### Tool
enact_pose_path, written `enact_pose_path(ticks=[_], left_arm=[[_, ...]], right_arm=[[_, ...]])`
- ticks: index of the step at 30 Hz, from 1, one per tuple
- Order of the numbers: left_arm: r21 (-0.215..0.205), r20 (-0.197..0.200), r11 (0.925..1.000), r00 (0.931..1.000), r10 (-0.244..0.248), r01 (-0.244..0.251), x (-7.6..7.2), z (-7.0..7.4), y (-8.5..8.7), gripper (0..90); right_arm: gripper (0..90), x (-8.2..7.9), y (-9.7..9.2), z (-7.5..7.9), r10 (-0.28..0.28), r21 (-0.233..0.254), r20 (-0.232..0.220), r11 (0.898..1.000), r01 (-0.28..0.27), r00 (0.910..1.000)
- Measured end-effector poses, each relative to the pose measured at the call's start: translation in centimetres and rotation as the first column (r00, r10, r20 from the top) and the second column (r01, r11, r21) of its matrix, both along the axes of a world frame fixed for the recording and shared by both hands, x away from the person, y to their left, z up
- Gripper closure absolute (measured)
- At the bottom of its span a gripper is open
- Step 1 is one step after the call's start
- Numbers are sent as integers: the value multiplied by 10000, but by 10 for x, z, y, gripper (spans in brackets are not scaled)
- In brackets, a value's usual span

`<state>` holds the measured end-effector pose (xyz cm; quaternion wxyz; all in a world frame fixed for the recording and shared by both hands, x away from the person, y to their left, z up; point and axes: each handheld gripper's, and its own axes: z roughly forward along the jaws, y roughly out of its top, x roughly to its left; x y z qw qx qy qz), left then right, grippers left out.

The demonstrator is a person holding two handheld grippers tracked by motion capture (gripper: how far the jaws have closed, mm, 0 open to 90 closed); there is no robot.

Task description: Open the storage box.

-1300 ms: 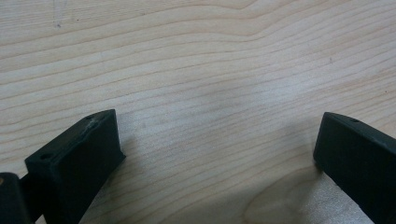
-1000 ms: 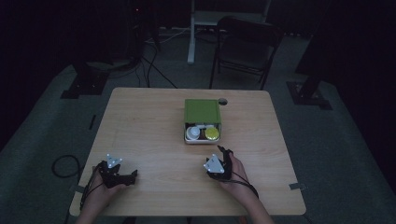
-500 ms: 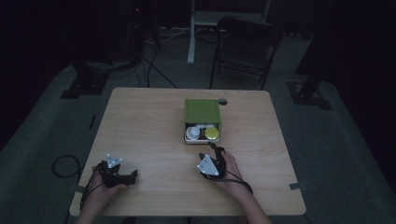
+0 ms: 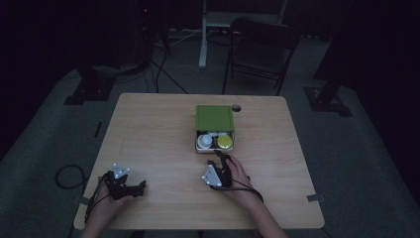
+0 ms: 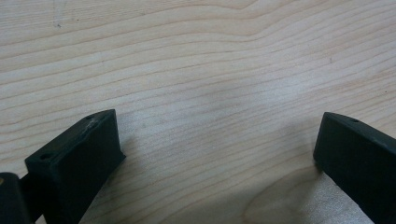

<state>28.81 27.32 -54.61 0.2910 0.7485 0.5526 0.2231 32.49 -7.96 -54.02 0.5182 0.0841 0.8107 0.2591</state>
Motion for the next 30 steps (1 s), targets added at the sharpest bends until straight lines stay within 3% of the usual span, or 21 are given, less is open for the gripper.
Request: enact_pose_path(ticks=[12, 16, 30], left_arm=[[-19, 21, 10000, 10000, 1, -1, 0, 0, 0, 10], [-22, 20, 10000, 10000, -1, 1, 0, 0, 0, 10], [-23, 23, 10000, 10000, 0, 0, 0, 0, 0, 10]], right_arm=[[505, 15, 2, -4, 544, -858, 531, 9951, -497, 9971], [578, 19, 2, -6, 731, -1125, 737, 9916, -645, 9946], [628, 29, -3, -9, 323, -1039, 519, 9942, -268, 9981]])
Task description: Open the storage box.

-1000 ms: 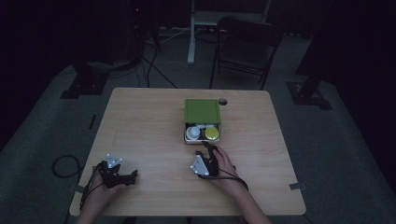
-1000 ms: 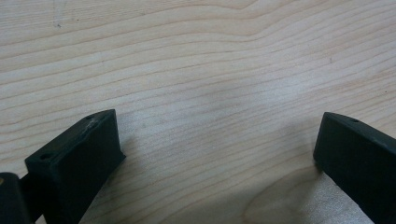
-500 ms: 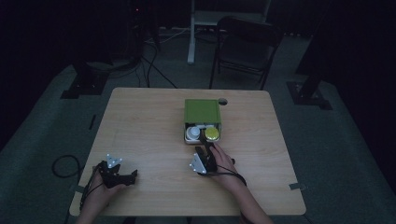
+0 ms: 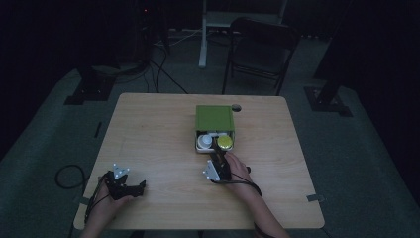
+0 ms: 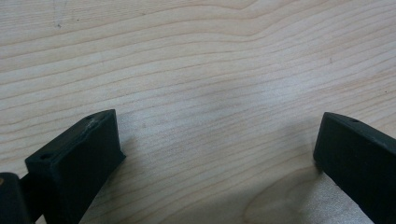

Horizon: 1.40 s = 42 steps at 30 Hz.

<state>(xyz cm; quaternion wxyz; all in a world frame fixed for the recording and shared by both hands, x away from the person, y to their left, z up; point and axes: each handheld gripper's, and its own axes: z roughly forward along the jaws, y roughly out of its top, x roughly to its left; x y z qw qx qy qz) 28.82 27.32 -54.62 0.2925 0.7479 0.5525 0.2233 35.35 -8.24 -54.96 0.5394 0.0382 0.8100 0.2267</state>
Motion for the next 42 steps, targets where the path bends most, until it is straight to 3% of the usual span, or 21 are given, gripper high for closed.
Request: enact_pose_path(ticks=[8, 12, 23, 42], left_arm=[[0, -1, 10000, 10000, 1, -1, 0, 0, 0, 11], [0, -1, 10000, 10000, 1, -1, 0, 0, 0, 11], [0, -2, 10000, 10000, 2, -2, 0, 0, 0, 10], [14, -23, 10000, 10000, 8, -8, 0, 0, 0, 11]], right_arm=[[647, 0, 1, -1, -5, -316, 203, 9995, 11, 9998], [667, -1, 3, -2, 130, -965, 581, 9953, -73, 9982], [667, -4, 4, -1, 72, -900, 461, 9959, -31, 9989], [668, -24, 2, -2, 196, -902, 514, 9958, -149, 9985]])
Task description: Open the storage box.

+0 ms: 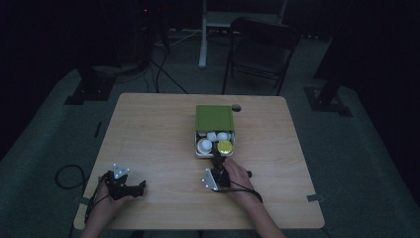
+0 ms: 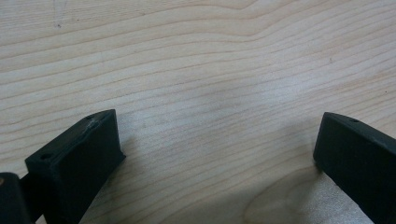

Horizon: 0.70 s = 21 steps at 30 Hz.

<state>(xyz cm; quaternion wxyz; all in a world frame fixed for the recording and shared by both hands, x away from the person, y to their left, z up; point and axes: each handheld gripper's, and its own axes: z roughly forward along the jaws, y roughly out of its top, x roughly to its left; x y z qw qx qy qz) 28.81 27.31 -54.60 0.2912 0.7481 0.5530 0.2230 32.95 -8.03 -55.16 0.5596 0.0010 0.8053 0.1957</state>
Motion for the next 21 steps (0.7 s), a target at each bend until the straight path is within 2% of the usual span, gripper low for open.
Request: enact_pose_path(ticks=[21], left_arm=[[-16, 15, 10000, 10000, 12, -12, 0, 0, 0, 11]], right_arm=[[676, -22, -2, 0, 251, -306, 44, 9992, -250, 9997]])
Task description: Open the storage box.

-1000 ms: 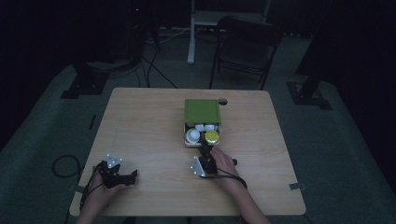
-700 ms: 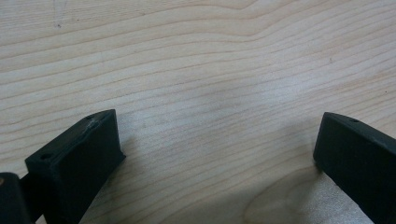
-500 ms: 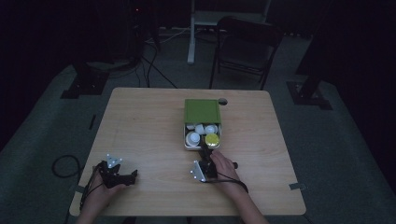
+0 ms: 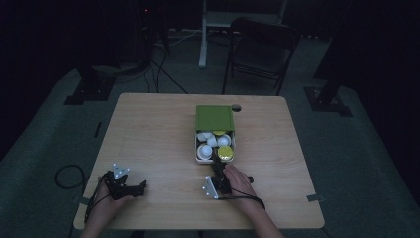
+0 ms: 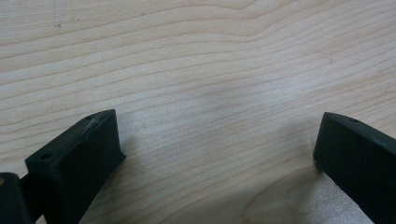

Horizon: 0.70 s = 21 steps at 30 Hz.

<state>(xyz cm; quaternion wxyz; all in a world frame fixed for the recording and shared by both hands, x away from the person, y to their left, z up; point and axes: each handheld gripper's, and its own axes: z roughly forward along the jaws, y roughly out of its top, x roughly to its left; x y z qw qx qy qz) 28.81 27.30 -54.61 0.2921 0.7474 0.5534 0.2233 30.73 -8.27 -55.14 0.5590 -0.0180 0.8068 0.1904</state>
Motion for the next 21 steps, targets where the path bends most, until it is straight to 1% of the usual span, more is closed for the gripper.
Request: enact_pose_path(ticks=[13, 21], left_arm=[[0, 2, 10000, 10000, 1, -1, 0, 0, 0, 10], [4, 1, 10000, 10000, 0, 0, 0, 0, 0, 10]], right_arm=[[683, -15, -1, -1, 134, -222, -85, 9997, -136, 9999], [685, -24, -4, -3, 220, -262, -154, 9994, -224, 9996]])
